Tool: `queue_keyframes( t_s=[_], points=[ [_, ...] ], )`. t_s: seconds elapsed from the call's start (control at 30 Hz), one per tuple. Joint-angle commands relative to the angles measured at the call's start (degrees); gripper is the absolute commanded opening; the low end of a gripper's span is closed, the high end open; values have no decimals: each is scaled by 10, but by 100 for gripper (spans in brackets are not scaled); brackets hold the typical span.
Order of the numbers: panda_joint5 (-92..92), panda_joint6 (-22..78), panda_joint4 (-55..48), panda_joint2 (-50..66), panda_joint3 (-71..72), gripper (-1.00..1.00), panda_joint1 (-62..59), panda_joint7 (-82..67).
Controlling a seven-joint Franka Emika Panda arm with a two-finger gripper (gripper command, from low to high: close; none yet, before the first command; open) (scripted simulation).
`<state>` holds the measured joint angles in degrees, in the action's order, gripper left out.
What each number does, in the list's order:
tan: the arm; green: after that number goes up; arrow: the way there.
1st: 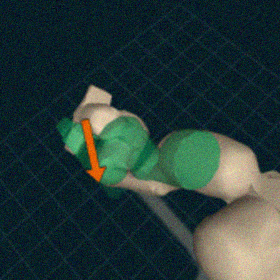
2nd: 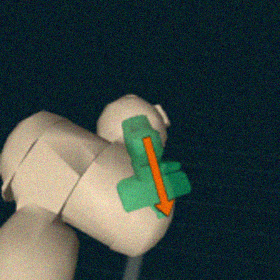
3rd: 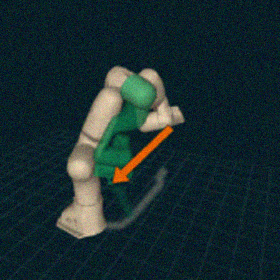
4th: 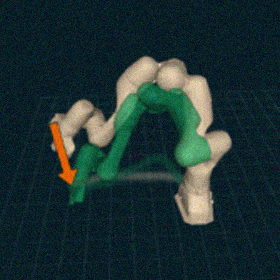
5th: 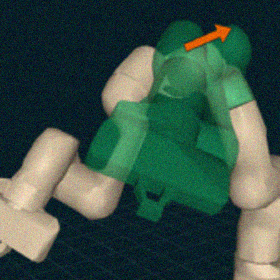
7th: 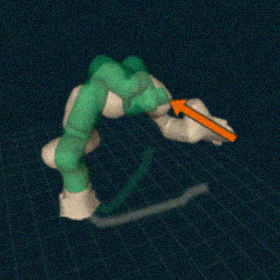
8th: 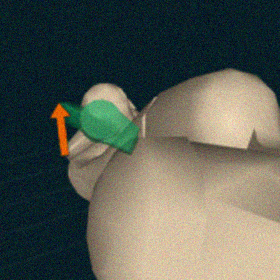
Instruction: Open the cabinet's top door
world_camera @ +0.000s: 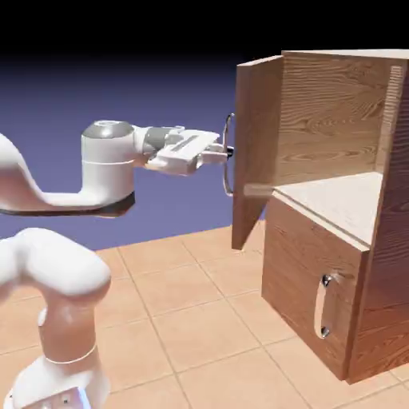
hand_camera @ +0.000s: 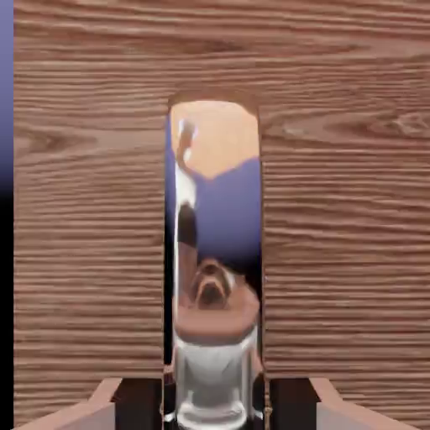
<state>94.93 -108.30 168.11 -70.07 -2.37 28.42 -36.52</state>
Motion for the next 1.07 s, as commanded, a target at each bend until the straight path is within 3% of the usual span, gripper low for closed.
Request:
queue_keyframes(
  t_s=[0.0, 0.33, 1.03],
  points=[
    [-21, 18, -3, 7, 21, -100, 2, 4],
    [-231, 217, -92, 148, 228, -100, -9, 62],
    [-421, 653, -476, 570, 554, -100, -211, 252]
  ],
)
